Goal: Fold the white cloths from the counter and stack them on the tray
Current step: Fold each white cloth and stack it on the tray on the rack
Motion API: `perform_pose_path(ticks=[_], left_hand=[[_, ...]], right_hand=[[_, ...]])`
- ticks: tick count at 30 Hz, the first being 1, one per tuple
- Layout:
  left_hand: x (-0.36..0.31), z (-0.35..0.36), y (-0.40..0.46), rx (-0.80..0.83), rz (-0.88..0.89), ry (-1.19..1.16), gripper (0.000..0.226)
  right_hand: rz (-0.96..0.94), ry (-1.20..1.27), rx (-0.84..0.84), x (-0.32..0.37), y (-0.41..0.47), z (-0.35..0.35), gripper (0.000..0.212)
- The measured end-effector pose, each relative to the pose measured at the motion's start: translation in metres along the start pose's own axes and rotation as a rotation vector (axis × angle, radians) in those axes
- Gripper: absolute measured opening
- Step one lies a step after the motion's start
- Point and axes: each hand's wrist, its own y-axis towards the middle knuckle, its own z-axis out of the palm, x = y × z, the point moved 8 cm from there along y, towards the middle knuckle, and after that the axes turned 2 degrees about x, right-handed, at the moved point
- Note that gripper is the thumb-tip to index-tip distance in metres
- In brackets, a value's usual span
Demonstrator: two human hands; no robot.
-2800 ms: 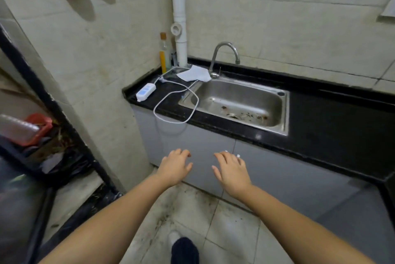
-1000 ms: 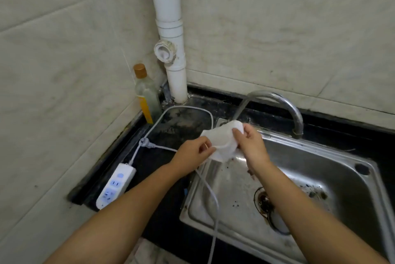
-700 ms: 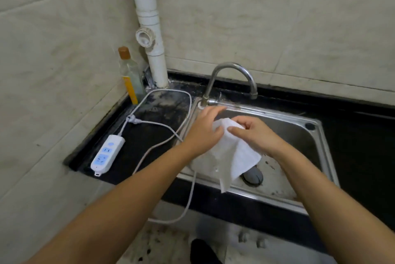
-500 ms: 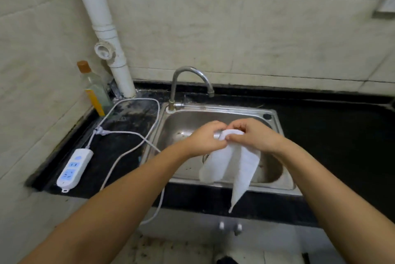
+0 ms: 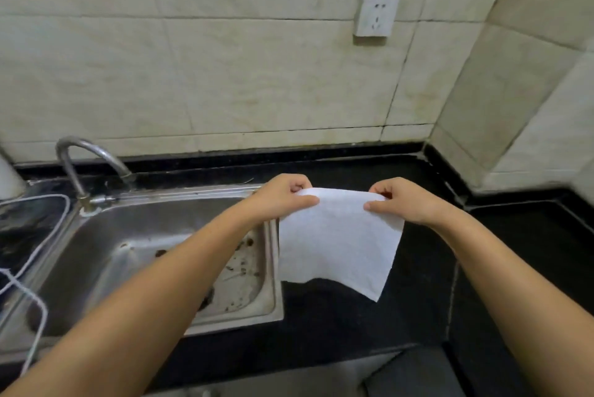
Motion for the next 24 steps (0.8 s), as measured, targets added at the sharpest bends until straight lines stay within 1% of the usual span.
perform_pose_path(ticks=[4,6,8,11,13,16,18,21,24], left_hand=[[-0.033,0.02,0.05,-0.109,-0.009,0.019,0.011],[-0.041,0.029,0.065,-0.112,-0.021,0.008,0.01],[-0.047,0.039,0.074,-0.066,-0.023,-0.004,0.01],[-0.052,0.047,0.077,0.013,-0.021,-0.042,0.009],[-0.054,0.05,0.074,0.036,-0.031,-0.136,0.009],[-0.052,0.055,0.074,0.122,-0.093,-0.326,0.011],[-0.046,0.057,0.08,0.157,-0.134,-0.359,0.015],[-0.029,0.059,0.096,0.12,-0.195,-0.274,0.012],[0.002,0.067,0.117,0.065,-0.265,-0.039,0.014]], right_hand=[[0.007,0.016,-0.131,-0.066,-0.006,-0.069,0.016],[-0.014,0.062,-0.183,-0.086,-0.012,-0.095,0.013],[-0.037,0.091,-0.182,-0.103,-0.019,-0.109,0.011],[-0.06,0.151,-0.136,-0.12,-0.028,-0.118,0.014],[-0.07,0.226,-0.094,-0.127,-0.033,-0.122,0.014],[-0.067,0.258,-0.088,-0.137,-0.034,-0.127,0.009],[-0.063,0.277,-0.09,-0.143,-0.026,-0.125,0.01],[-0.008,0.271,-0.097,-0.155,-0.005,-0.107,0.008],[0.101,0.219,-0.125,-0.181,0.025,-0.077,0.006]])
